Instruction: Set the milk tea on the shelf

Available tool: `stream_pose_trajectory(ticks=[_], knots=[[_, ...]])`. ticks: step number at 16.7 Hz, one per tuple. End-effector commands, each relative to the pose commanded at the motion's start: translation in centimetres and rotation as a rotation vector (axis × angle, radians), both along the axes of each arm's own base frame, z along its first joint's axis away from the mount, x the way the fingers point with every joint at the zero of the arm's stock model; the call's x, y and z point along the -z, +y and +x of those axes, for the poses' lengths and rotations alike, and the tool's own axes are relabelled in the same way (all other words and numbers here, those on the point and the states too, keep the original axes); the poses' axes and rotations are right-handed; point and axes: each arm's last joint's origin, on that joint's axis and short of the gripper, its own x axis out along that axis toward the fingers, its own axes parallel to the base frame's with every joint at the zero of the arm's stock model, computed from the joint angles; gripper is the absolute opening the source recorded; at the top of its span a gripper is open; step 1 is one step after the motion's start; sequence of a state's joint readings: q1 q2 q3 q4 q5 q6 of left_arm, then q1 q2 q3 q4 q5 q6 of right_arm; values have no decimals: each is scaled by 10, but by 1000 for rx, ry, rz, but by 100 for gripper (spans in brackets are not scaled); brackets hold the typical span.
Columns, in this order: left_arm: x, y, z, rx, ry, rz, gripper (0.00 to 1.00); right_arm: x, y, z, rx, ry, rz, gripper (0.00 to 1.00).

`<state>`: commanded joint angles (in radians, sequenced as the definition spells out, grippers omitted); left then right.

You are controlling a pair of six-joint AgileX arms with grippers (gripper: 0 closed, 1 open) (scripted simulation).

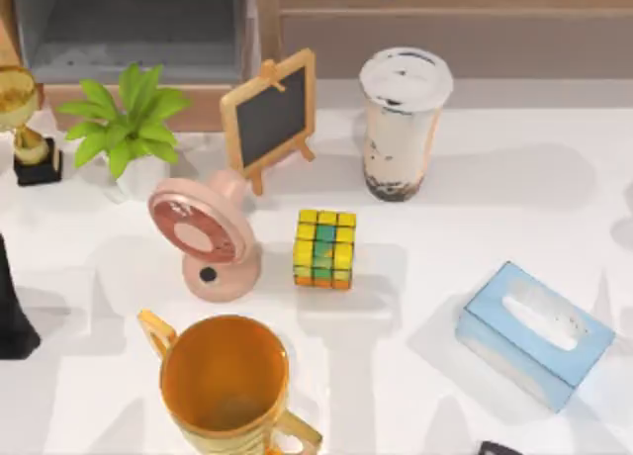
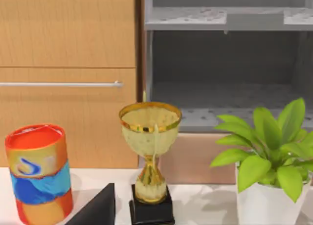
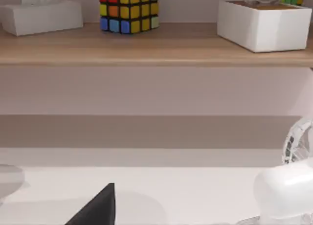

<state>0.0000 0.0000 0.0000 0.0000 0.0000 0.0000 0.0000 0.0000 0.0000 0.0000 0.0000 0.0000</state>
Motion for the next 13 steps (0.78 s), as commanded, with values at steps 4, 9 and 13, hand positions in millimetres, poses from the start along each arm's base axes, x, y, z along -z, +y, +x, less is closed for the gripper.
stream_pose_trajectory(ticks=[4, 9, 13], knots=[[0, 0, 0, 0, 0, 0, 100, -4, 1, 1, 0, -2, 4, 100], [0, 0, 0, 0, 0, 0, 100, -34, 13, 17, 0, 14, 31, 100], [0, 0, 0, 0, 0, 0, 100, -58, 38, 53, 1, 63, 49, 100]])
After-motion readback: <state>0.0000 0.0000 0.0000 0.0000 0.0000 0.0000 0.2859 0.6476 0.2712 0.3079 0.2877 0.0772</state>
